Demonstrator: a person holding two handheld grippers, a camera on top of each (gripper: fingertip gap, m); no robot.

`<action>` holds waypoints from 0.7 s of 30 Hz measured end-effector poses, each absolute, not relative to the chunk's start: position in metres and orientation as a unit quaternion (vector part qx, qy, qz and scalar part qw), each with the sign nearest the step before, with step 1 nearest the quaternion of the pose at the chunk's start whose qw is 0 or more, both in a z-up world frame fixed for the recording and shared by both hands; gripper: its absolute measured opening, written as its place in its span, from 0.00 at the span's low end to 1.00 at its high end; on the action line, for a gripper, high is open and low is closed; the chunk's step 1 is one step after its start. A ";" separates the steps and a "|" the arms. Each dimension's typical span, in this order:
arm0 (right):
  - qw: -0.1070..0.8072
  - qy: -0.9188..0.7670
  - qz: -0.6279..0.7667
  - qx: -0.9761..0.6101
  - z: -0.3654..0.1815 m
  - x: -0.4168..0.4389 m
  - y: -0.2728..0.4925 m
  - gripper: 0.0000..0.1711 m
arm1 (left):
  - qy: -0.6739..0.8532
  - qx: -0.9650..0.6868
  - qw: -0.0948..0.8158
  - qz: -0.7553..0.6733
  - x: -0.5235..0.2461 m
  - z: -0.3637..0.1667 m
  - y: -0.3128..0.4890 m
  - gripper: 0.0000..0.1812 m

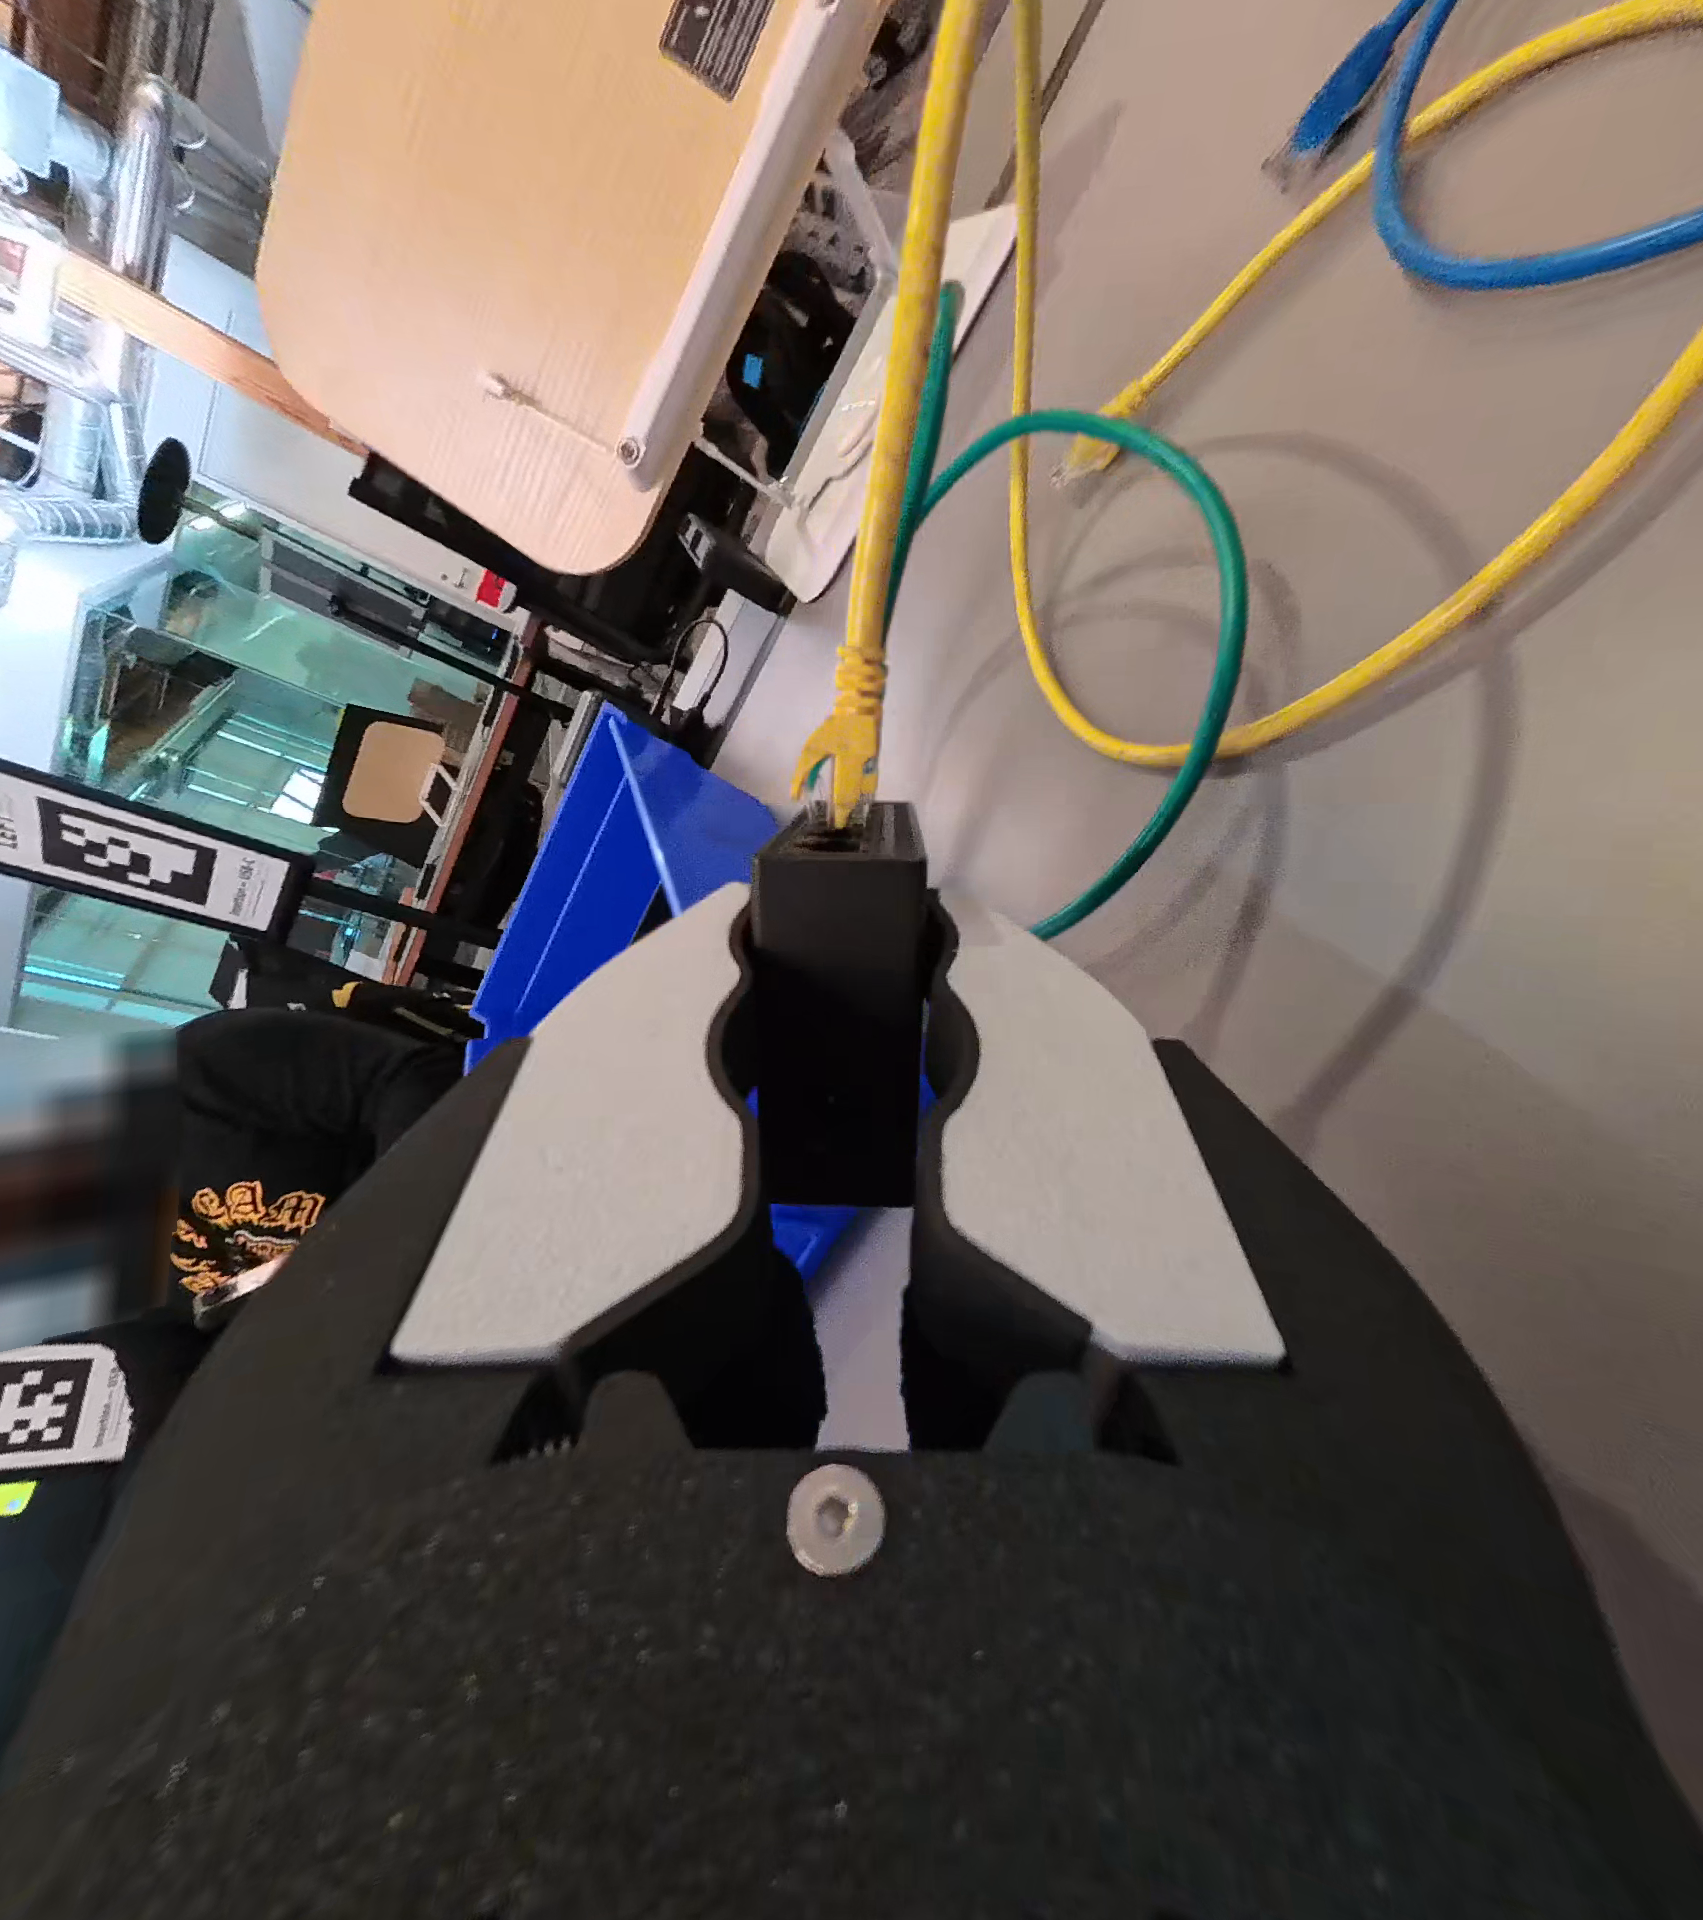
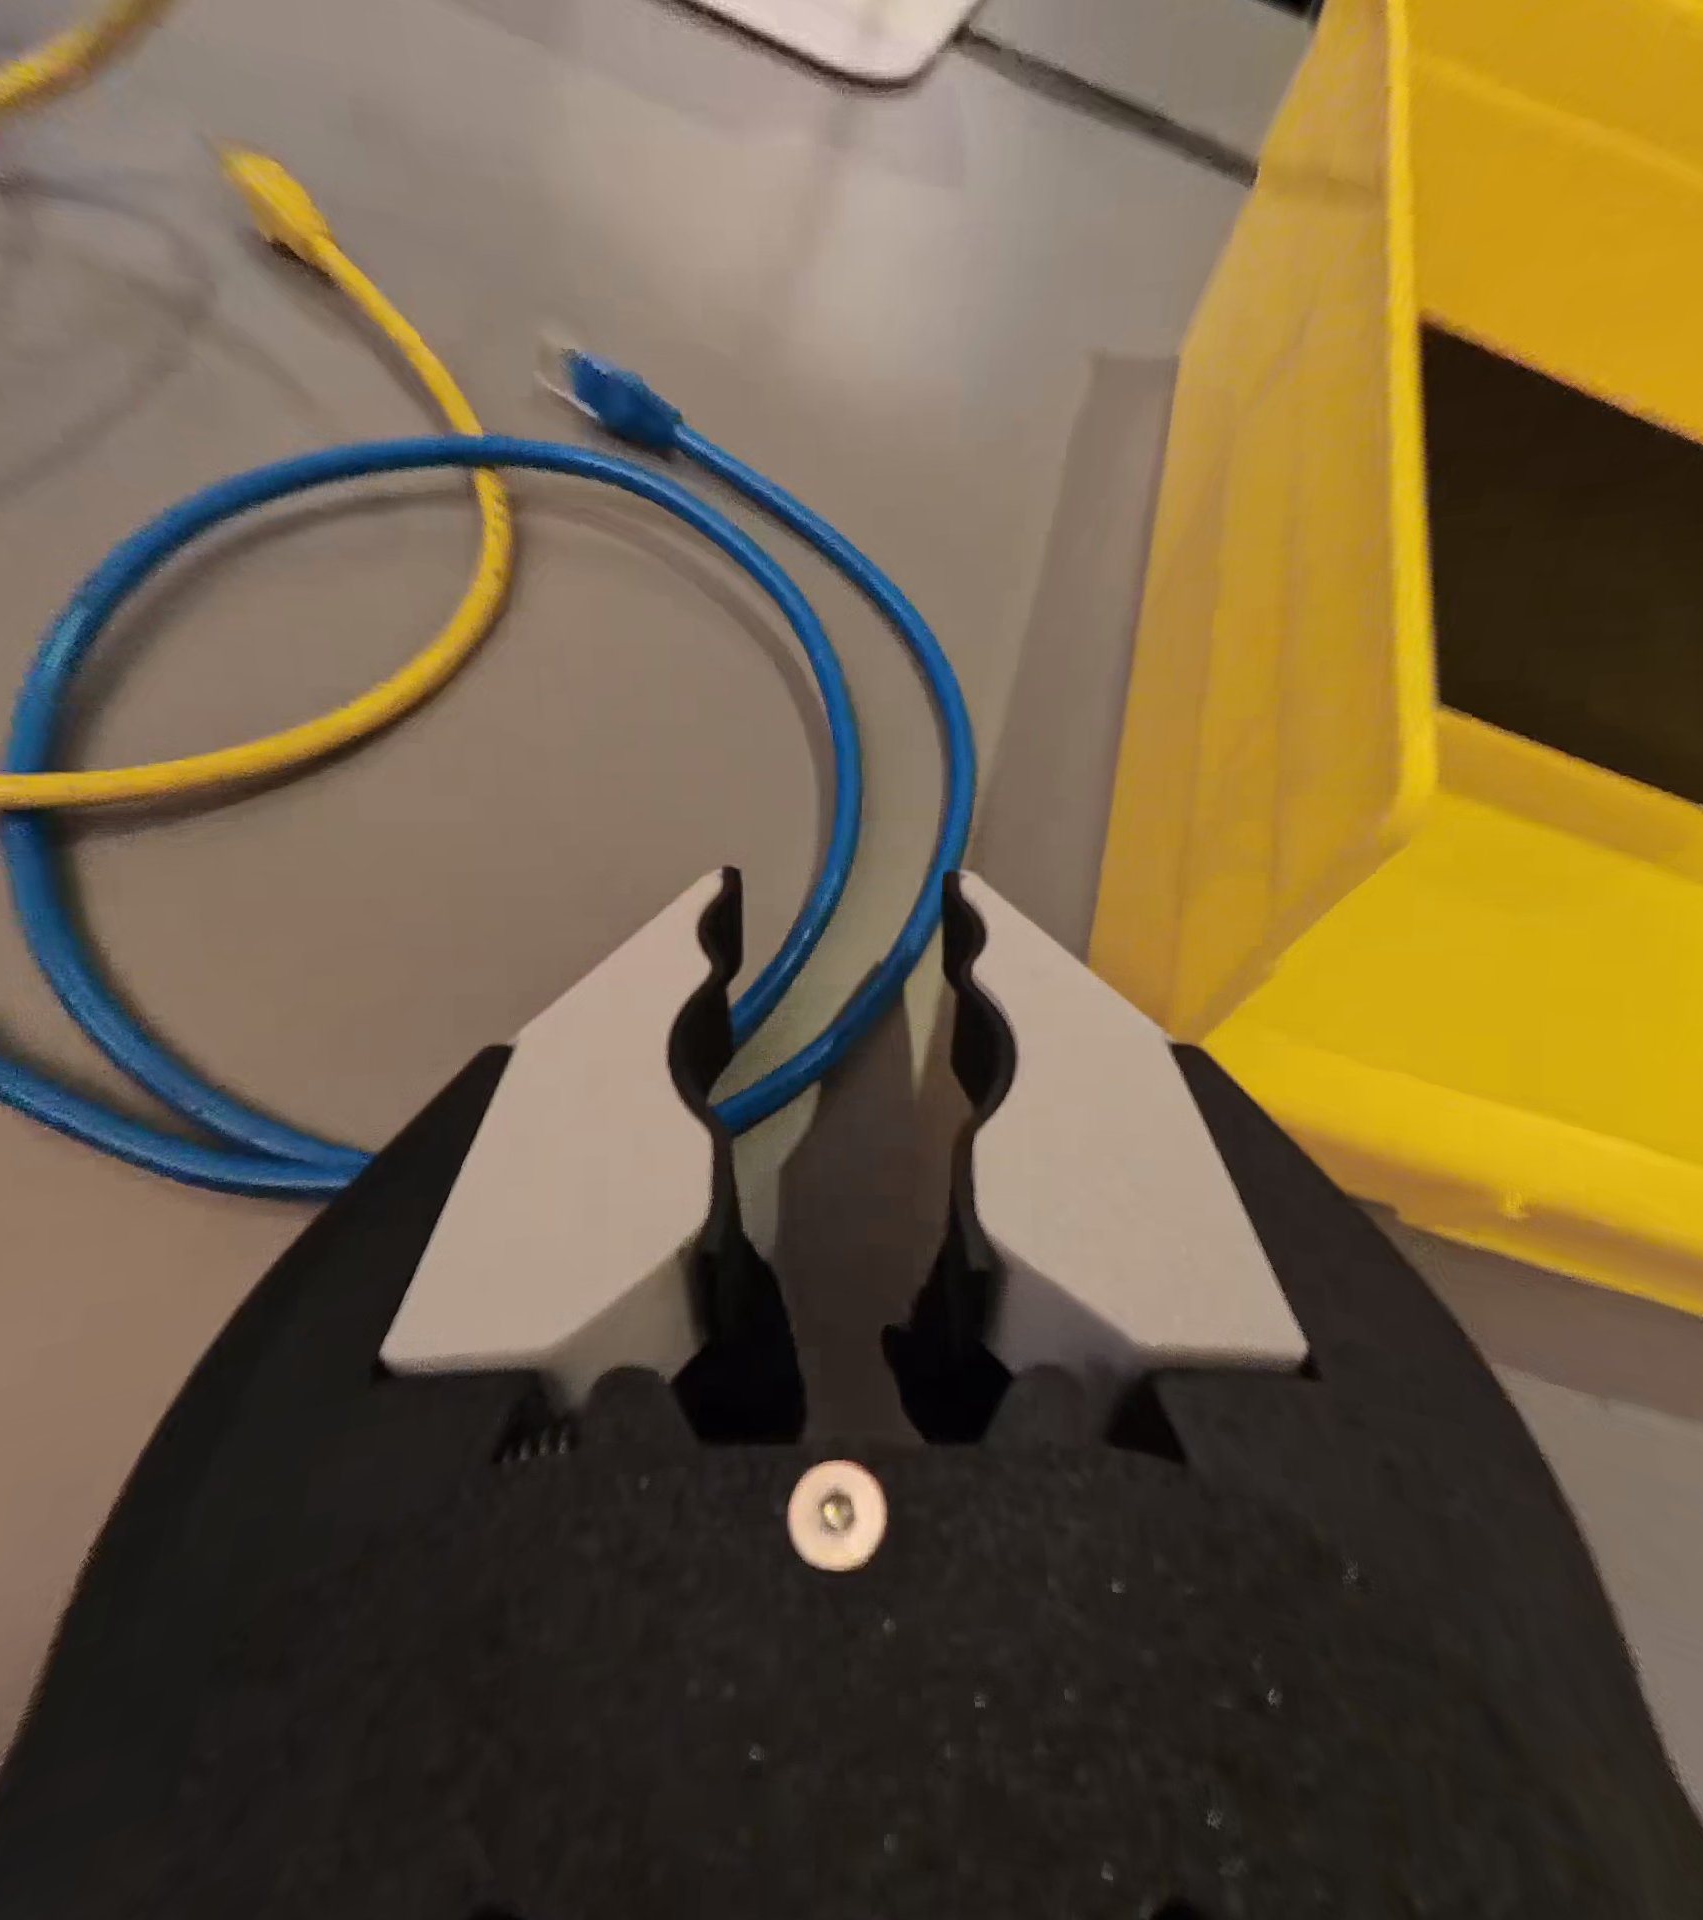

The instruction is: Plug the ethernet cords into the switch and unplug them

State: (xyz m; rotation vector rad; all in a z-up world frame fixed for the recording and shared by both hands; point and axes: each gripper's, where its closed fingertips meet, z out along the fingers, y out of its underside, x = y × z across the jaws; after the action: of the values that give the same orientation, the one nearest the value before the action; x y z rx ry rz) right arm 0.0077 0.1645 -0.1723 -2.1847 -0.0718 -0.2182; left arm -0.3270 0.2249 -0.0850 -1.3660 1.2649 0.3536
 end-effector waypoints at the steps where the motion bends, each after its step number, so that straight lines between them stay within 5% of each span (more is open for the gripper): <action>1: 0.443 -0.018 -0.080 -0.893 -0.179 0.009 0.164 0.23 | 0.544 -0.583 0.585 0.149 -0.325 -0.085 0.223 0.15; 4: 0.412 0.008 -0.050 -0.910 -0.191 0.011 0.162 0.24 | 0.550 -0.582 0.585 0.131 -0.317 -0.088 0.219 0.15; 9: 0.399 -0.016 -0.028 -0.916 -0.192 0.010 0.164 0.05 | 0.560 -0.579 0.579 0.129 -0.313 -0.096 0.218 0.15; 13: 0.386 -0.065 -0.043 -0.919 -0.187 0.009 0.157 0.03 | 0.557 -0.582 0.573 0.151 -0.319 -0.100 0.224 0.15; 21: 0.520 -0.124 -0.259 -0.804 -0.056 0.027 0.144 0.03 | 0.568 -0.576 0.564 0.167 -0.323 -0.104 0.224 0.15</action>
State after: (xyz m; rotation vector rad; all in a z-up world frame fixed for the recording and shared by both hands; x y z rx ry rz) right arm 0.0269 0.1437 -0.0558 -1.9279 -0.2982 -0.6201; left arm -0.3234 0.2243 -0.1039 -1.3562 1.3355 0.3930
